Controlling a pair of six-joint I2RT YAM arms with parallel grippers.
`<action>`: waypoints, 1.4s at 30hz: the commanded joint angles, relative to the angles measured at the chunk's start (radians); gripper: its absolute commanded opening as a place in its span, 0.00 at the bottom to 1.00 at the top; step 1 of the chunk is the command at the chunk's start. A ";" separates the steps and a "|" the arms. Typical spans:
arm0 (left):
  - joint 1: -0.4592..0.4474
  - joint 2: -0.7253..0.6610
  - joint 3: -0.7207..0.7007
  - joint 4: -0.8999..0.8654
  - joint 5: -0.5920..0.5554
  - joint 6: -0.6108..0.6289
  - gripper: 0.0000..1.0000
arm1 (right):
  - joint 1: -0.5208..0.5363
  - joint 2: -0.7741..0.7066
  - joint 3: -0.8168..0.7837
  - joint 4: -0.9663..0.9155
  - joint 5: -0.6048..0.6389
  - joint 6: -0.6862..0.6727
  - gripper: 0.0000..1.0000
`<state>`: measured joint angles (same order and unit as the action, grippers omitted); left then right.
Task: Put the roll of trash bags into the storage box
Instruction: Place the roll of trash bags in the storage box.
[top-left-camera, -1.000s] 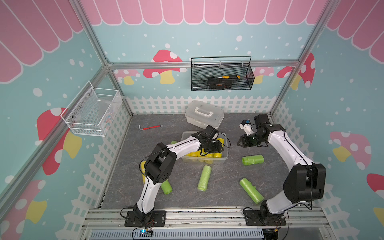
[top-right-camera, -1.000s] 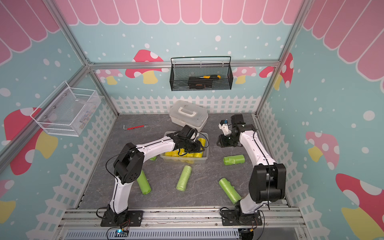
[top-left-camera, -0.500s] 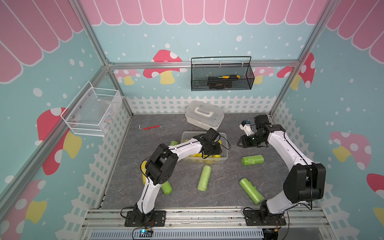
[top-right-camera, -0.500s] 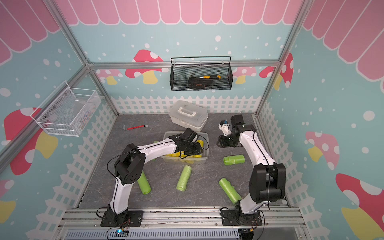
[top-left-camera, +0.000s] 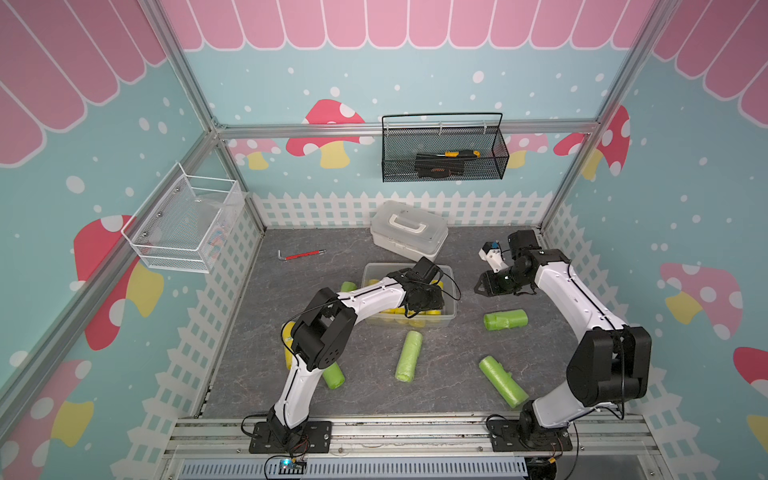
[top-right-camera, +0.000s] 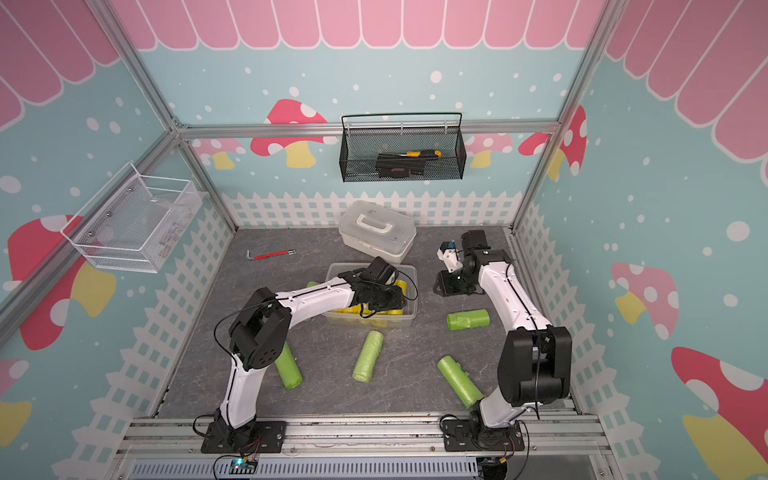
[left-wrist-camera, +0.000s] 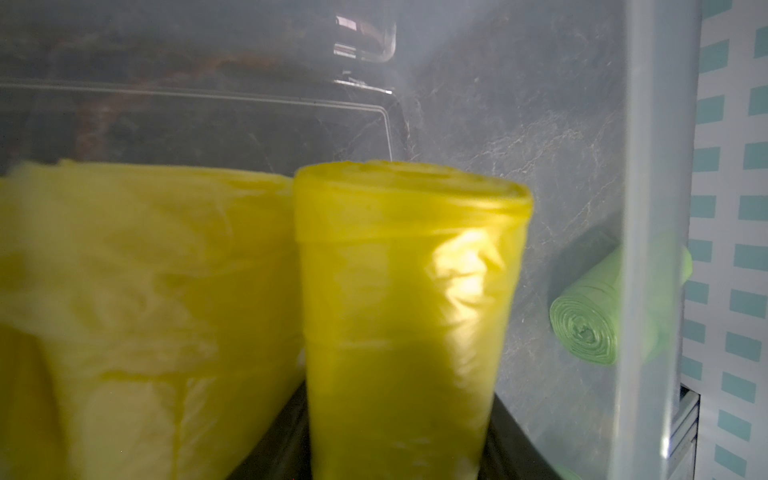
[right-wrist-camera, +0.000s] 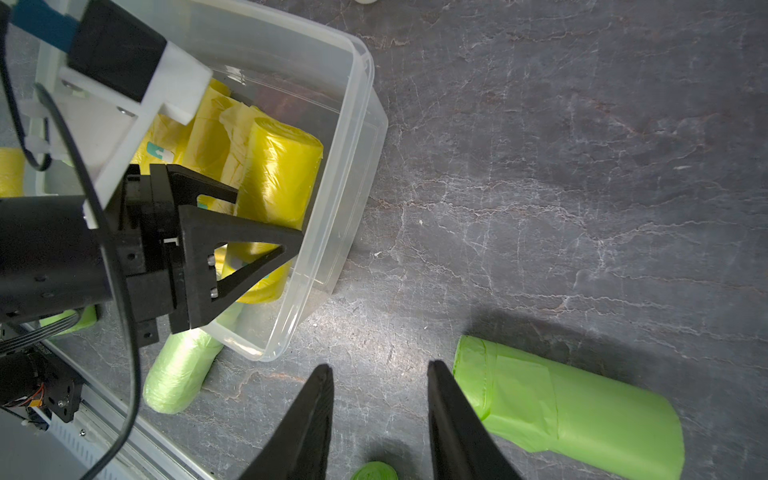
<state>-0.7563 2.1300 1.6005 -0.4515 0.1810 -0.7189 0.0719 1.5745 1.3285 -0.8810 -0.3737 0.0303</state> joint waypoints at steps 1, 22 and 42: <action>-0.005 -0.011 0.015 -0.068 -0.058 0.012 0.53 | -0.004 -0.021 -0.015 -0.016 0.007 -0.011 0.40; -0.022 -0.080 0.054 -0.064 -0.058 0.044 0.52 | -0.004 -0.013 -0.014 -0.016 0.004 -0.011 0.40; -0.040 0.070 0.101 0.013 0.076 -0.020 0.27 | -0.006 -0.019 -0.023 -0.017 0.010 -0.014 0.39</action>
<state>-0.7841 2.1731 1.6783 -0.4583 0.2379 -0.7212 0.0715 1.5749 1.3239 -0.8825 -0.3733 0.0299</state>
